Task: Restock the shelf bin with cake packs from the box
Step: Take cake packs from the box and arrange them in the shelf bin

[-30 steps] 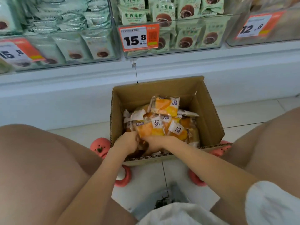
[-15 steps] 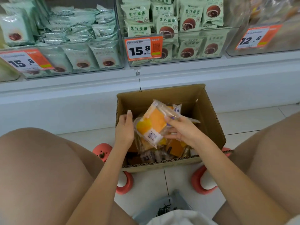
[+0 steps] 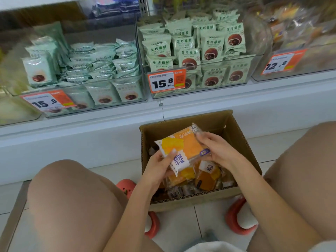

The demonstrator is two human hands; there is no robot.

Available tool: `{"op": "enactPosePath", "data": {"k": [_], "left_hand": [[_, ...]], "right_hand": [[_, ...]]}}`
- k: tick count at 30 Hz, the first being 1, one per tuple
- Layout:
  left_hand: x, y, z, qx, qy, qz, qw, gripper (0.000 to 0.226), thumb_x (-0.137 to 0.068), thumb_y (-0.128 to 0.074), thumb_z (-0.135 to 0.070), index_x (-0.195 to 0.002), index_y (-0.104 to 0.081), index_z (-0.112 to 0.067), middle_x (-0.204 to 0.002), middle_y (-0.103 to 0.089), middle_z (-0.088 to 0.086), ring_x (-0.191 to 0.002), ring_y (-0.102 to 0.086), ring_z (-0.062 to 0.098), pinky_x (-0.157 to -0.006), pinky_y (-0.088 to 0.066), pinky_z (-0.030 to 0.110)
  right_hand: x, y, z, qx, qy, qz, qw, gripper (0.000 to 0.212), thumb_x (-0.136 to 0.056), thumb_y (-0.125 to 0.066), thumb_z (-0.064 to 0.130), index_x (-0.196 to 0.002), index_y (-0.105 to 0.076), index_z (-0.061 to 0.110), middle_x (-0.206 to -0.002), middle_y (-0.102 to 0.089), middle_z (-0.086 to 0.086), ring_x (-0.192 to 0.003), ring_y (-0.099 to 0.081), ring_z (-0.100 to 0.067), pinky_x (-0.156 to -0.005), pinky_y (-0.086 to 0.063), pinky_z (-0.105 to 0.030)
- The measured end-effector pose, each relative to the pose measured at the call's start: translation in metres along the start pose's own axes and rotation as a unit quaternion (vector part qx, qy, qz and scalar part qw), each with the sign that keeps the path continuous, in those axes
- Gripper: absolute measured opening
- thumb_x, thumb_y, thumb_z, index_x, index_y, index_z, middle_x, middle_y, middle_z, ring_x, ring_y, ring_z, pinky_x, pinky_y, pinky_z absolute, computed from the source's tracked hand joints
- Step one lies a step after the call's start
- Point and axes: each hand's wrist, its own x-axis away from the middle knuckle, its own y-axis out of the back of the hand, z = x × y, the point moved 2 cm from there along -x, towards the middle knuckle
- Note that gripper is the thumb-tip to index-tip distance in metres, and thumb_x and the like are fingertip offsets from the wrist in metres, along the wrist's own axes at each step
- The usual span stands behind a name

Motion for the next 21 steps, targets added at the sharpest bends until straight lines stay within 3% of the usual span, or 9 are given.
{"op": "enactPosePath", "data": {"k": [5, 7, 9, 12, 14, 16, 19, 21], "left_hand": [[0.003, 0.001, -0.008, 0.026, 0.007, 0.049, 0.998, 0.040, -0.079, -0.066, -0.030, -0.115, -0.060, -0.014, -0.107, -0.072, 0.008, -0.101, -0.068, 0.025, -0.090, -0.054, 0.042], [-0.001, 0.009, -0.015, 0.060, -0.008, 0.062, 0.996, 0.047, -0.080, -0.060, -0.044, -0.118, -0.059, -0.017, -0.113, -0.069, 0.009, -0.108, -0.065, 0.027, -0.096, -0.049, 0.045], [-0.005, 0.011, -0.022, 0.082, -0.002, 0.092, 0.992, 0.058, -0.082, -0.050, -0.060, -0.125, -0.057, -0.023, -0.120, -0.067, 0.004, -0.112, -0.063, 0.025, -0.097, -0.046, 0.046], [0.000, -0.010, -0.017, -0.087, 0.021, 0.186, 0.978, 0.054, -0.081, -0.059, -0.057, -0.122, -0.059, -0.022, -0.118, -0.068, 0.003, -0.107, -0.065, 0.023, -0.093, -0.051, 0.041], [0.003, -0.024, -0.007, -0.188, 0.025, 0.191, 0.963, 0.034, -0.080, -0.072, -0.040, -0.109, -0.063, -0.023, -0.109, -0.071, 0.001, -0.100, -0.068, 0.018, -0.093, -0.052, 0.039], [0.001, -0.033, 0.000, -0.216, 0.029, 0.157, 0.963, 0.029, -0.078, -0.076, -0.028, -0.103, -0.064, -0.022, -0.102, -0.073, 0.000, -0.093, -0.070, 0.016, -0.090, -0.054, 0.038], [-0.001, -0.040, -0.003, -0.237, 0.036, 0.129, 0.962, 0.028, -0.078, -0.076, -0.031, -0.101, -0.063, -0.022, -0.095, -0.072, -0.002, -0.082, -0.071, 0.011, -0.073, -0.058, 0.026], [-0.006, -0.044, -0.004, -0.230, 0.017, 0.111, 0.967, 0.038, -0.075, -0.077, -0.035, -0.107, -0.064, -0.018, -0.098, -0.073, 0.001, -0.086, -0.071, 0.016, -0.079, -0.058, 0.032]], "right_hand": [[0.004, -0.007, 0.027, 0.101, 0.082, -0.070, 0.989, 0.028, -0.095, -0.047, 0.045, -0.101, -0.069, 0.029, -0.103, -0.068, 0.003, -0.093, -0.065, -0.015, -0.065, -0.055, -0.031], [0.012, -0.004, 0.034, 0.144, 0.121, -0.082, 0.979, 0.027, -0.096, -0.045, 0.043, -0.094, -0.070, 0.033, -0.084, -0.066, 0.006, -0.075, -0.063, -0.007, -0.062, -0.051, -0.026], [0.020, 0.000, 0.037, 0.200, 0.141, -0.061, 0.968, 0.028, -0.096, -0.046, 0.041, -0.088, -0.071, 0.032, -0.072, -0.060, -0.002, -0.065, -0.057, -0.012, -0.062, -0.045, -0.024], [0.025, 0.002, 0.022, 0.261, 0.112, -0.025, 0.959, 0.032, -0.094, -0.049, 0.044, -0.084, -0.073, 0.024, -0.080, -0.068, -0.018, -0.071, -0.063, -0.018, -0.072, -0.048, -0.029], [0.028, 0.000, 0.010, 0.259, 0.099, -0.050, 0.959, 0.035, -0.091, -0.052, 0.046, -0.083, -0.074, 0.020, -0.087, -0.068, -0.026, -0.078, -0.067, -0.027, -0.083, -0.050, -0.039], [0.033, -0.001, 0.002, 0.235, 0.095, -0.077, 0.964, 0.037, -0.092, -0.053, 0.041, -0.085, -0.074, 0.011, -0.086, -0.070, -0.024, -0.078, -0.068, -0.035, -0.078, -0.053, -0.040], [0.039, 0.005, 0.001, 0.136, 0.067, -0.109, 0.982, 0.031, -0.094, -0.053, 0.034, -0.097, -0.071, 0.010, -0.088, -0.072, -0.014, -0.072, -0.070, -0.023, -0.060, -0.055, -0.027], [0.043, 0.010, 0.003, 0.092, 0.086, -0.110, 0.986, 0.024, -0.094, -0.054, 0.032, -0.106, -0.069, 0.018, -0.099, -0.072, -0.007, -0.081, -0.070, -0.016, -0.062, -0.055, -0.023]]}}
